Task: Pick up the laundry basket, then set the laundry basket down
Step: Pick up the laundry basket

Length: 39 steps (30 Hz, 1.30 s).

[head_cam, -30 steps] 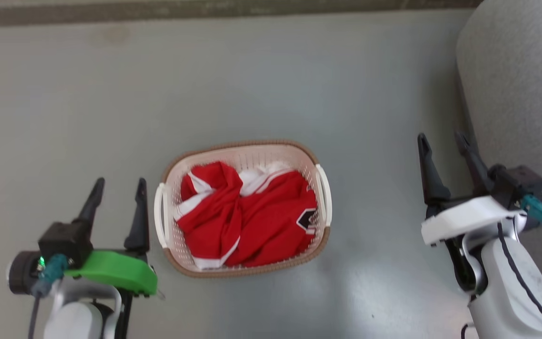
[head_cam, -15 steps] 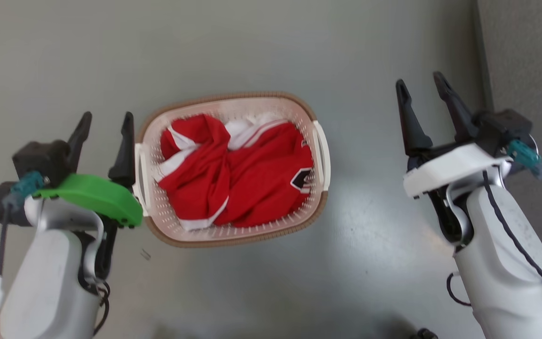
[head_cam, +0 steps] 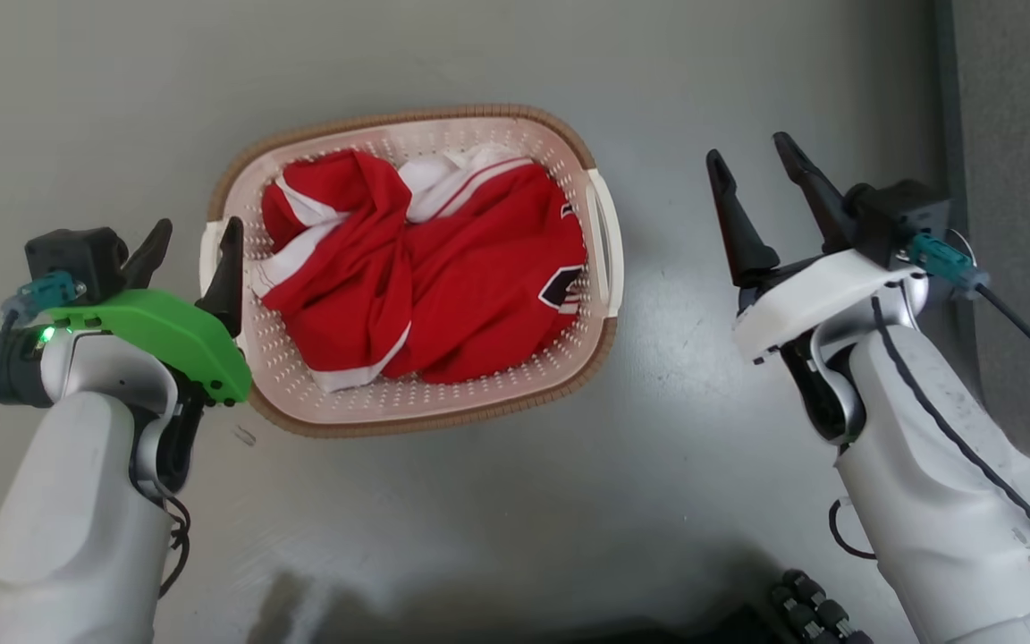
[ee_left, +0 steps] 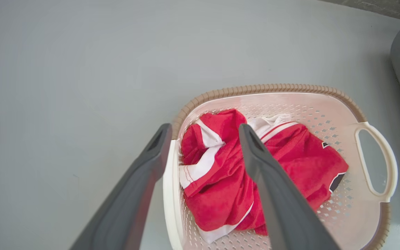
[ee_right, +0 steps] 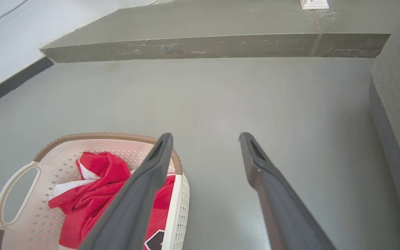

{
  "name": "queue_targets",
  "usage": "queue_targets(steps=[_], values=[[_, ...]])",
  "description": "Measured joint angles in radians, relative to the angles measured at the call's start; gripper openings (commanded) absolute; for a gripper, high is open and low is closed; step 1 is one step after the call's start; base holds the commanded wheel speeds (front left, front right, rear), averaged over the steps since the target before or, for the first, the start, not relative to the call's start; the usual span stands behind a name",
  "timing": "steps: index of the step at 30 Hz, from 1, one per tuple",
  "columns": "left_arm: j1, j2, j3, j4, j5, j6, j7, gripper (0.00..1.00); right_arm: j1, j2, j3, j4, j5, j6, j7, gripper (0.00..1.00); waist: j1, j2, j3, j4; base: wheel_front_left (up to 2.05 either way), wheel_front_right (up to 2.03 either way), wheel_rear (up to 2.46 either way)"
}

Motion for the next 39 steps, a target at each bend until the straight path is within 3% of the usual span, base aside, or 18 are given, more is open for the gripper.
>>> queue_targets(steps=[22,39], values=[[-0.157,0.02,0.023,0.287,-0.05,-0.044,0.016,1.0,-0.118,-0.001,0.19,0.154,0.137,0.017,0.0,1.0,-0.0001,0.0,0.144,-0.012,0.0,0.0,0.0],[-0.315,0.015,-0.022,0.44,-0.07,-0.065,0.016,1.0,-0.242,-0.003,0.288,0.305,0.186,0.026,0.067,1.0,-0.0001,0.0,0.241,0.002,0.0,0.0,0.0]])
